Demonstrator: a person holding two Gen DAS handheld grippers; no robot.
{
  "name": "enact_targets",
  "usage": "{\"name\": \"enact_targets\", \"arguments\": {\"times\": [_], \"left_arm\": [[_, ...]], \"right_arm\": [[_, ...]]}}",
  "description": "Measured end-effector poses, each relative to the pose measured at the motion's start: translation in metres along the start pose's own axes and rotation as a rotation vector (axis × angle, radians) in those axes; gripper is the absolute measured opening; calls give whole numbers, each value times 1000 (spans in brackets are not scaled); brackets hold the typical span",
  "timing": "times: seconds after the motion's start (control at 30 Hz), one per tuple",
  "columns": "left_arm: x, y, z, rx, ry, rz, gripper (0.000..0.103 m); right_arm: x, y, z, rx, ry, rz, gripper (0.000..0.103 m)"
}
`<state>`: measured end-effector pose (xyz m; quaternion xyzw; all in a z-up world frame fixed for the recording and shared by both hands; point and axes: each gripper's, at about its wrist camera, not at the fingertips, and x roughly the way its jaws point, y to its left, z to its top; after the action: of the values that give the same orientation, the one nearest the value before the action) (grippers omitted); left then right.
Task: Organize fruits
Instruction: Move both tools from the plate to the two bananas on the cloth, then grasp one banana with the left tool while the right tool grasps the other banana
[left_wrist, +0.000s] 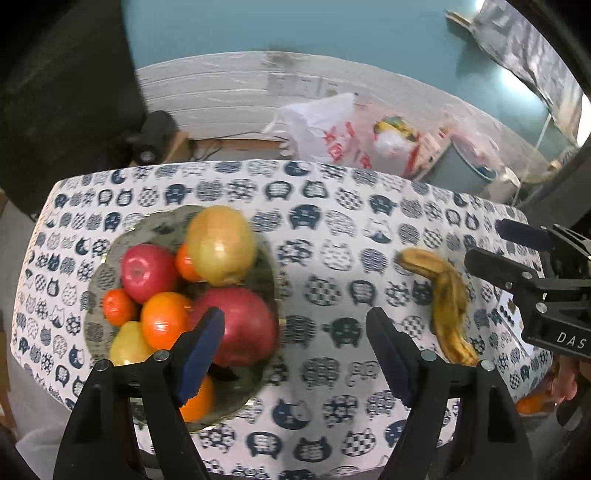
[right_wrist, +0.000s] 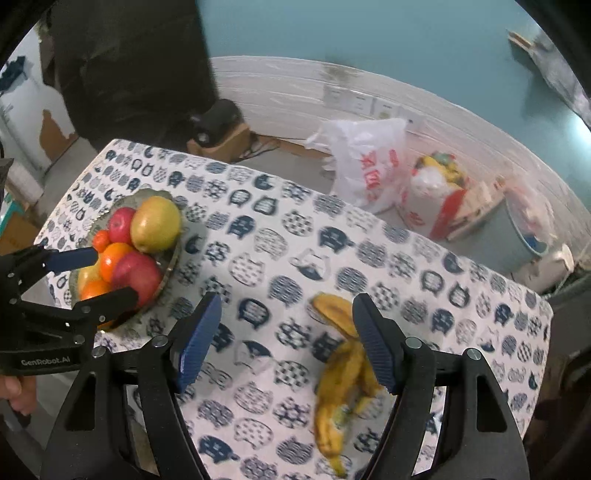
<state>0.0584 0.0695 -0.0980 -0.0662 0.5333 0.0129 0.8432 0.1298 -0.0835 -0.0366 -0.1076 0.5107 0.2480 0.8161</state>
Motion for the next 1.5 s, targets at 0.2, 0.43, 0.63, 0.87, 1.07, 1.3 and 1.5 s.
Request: {"name": "enact_targets", "arguments": {"times": [0.2, 0.43, 0.63, 0.87, 1.07, 1.3, 1.5], "left_arm": [[7, -35, 1, 40, 28, -28, 80], [25, -78, 1, 87, 76, -56, 80], [50, -109, -5, 108, 140, -71, 80], [76, -140, -9, 140, 185, -64, 80], [96, -158, -12, 128, 228, -86, 80], [115, -169, -14, 114, 264, -87, 80], [129, -179, -19, 118, 282, -89, 80]], "right_arm": [[-10, -32, -18, 54, 6, -29, 74], [-12, -63, -40, 107, 34, -70, 77], [-5, -92, -62, 159, 84, -104, 77], [8, -125, -84, 243, 134, -115, 77], [21, -139, -101, 271, 168, -108, 77], [33, -150, -109, 293, 199, -105, 77], [34, -155, -107, 302, 194, -96, 77]]}}
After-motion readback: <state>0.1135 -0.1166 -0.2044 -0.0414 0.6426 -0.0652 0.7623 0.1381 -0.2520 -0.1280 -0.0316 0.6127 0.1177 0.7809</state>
